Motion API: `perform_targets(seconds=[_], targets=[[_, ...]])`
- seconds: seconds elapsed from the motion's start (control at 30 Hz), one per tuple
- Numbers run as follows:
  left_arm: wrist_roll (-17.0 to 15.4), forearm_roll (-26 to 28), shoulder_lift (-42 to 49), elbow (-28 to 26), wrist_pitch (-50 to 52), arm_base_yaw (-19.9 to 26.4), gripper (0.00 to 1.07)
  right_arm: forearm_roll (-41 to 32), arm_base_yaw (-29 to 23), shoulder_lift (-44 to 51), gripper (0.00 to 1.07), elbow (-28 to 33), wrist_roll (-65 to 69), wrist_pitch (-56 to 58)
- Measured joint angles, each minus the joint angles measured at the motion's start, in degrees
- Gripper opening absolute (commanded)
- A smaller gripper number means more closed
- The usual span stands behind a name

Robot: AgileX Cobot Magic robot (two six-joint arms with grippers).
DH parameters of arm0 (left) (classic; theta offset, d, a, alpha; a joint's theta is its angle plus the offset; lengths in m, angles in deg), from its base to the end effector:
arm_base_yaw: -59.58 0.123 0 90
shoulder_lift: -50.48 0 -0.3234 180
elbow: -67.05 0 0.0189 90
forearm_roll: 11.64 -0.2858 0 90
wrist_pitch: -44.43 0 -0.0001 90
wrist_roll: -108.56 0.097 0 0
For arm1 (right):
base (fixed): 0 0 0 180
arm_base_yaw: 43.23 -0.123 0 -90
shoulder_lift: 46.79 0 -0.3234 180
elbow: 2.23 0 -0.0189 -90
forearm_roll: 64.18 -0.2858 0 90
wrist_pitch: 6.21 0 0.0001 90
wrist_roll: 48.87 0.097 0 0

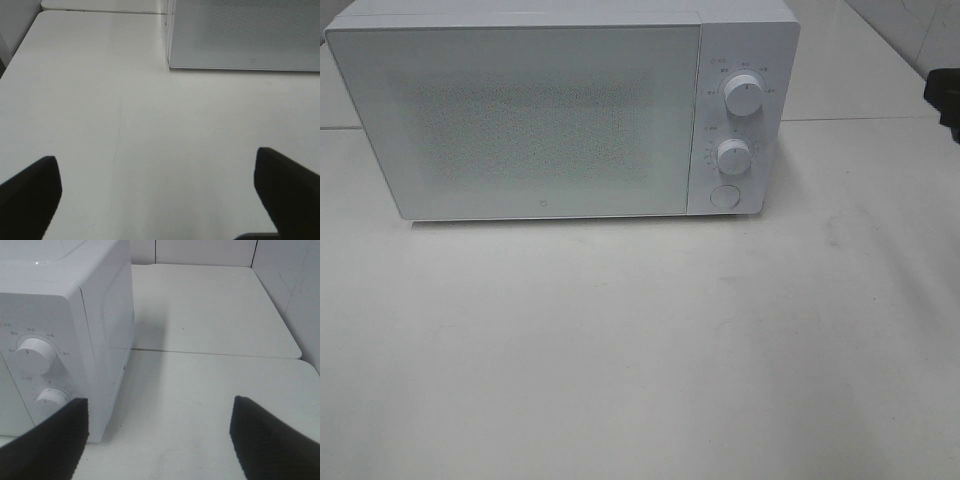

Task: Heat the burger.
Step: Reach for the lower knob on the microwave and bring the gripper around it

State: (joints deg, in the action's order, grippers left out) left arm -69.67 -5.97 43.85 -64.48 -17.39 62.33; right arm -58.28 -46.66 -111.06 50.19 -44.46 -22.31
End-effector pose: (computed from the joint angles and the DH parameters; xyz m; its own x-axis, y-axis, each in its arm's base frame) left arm -0.0110 -0.0090 0.2957 -0.4508 -0.0376 -0.8918 0.0227 0.9983 -0.0535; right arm 0.2181 0.0158 0.2848 -0.1829 -0.0330 -0.9826 -0.0918 0.9956 -0.0163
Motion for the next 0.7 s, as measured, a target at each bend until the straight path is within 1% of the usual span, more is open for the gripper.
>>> perform_targets(seconds=[0.03, 0.07, 0.13, 0.2, 0.23, 0.3, 0.33, 0.37, 0.4, 0.43, 0.47, 0.5, 0.53, 0.57, 0.6, 0.63, 0.67, 0.7], targets=[[0.0, 0.0, 0.0, 0.0, 0.0, 0.0, 1.0, 0.0, 0.0, 0.0, 0.75, 0.0, 0.0, 0.0], [0.0, 0.0, 0.0, 0.0, 0.0, 0.0, 1.0, -1.7, 0.0, -2.2, 0.75, 1.3, -0.1, -3.6], [0.0, 0.0, 0.0, 0.0, 0.0, 0.0, 1.0, -2.7, 0.0, -3.1, 0.75, 2.0, -0.1, -5.3], [0.0, 0.0, 0.0, 0.0, 0.0, 0.0, 1.0, -5.2, 0.0, -6.2, 0.75, 4.1, -0.6, -10.7], [0.0, 0.0, 0.0, 0.0, 0.0, 0.0, 1.0, -5.2, 0.0, -6.2, 0.75, 4.1, -0.6, -10.7], [0.0, 0.0, 0.0, 0.0, 0.0, 0.0, 1.0, -7.7, -1.1, -9.9, 0.75, 7.0, -2.9, -19.2], [0.0, 0.0, 0.0, 0.0, 0.0, 0.0, 1.0, -7.7, -1.1, -9.9, 0.75, 7.0, -2.9, -19.2], [0.0, 0.0, 0.0, 0.0, 0.0, 0.0, 1.0, -9.8, -3.3, -12.3, 0.75, 8.8, -5.3, -24.9], [0.0, 0.0, 0.0, 0.0, 0.0, 0.0, 1.0, -9.8, -3.3, -12.3, 0.75, 8.8, -5.3, -24.9], [0.0, 0.0, 0.0, 0.0, 0.0, 0.0, 1.0, -13.3, -5.9, -14.8, 0.75, 10.2, -7.9, -30.3], [0.0, 0.0, 0.0, 0.0, 0.0, 0.0, 1.0, -15.5, -7.4, -16.3, 0.75, 10.8, -9.4, -32.8], [0.0, 0.0, 0.0, 0.0, 0.0, 0.0, 1.0, -15.5, -7.4, -16.3, 0.75, 10.8, -9.4, -32.8], [0.0, 0.0, 0.0, 0.0, 0.0, 0.0, 1.0, -19.7, -10.4, -18.9, 0.75, 11.6, -12.1, -36.4], [0.0, 0.0, 0.0, 0.0, 0.0, 0.0, 1.0, -21.5, -12.0, -20.3, 0.75, 11.7, -13.6, -38.1], [0.0, 0.0, 0.0, 0.0, 0.0, 0.0, 1.0, -21.5, -12.0, -20.3, 0.75, 11.7, -13.6, -38.1], [0.0, 0.0, 0.0, 0.0, 0.0, 0.0, 1.0, -25.5, -15.1, -23.0, 0.75, 11.7, -15.8, -40.7], [0.0, 0.0, 0.0, 0.0, 0.0, 0.0, 1.0, -25.5, -15.1, -23.0, 0.75, 11.7, -15.8, -40.7], [0.0, 0.0, 0.0, 0.0, 0.0, 0.0, 1.0, -28.4, -17.6, -25.4, 0.75, 11.7, -17.1, -43.1]])
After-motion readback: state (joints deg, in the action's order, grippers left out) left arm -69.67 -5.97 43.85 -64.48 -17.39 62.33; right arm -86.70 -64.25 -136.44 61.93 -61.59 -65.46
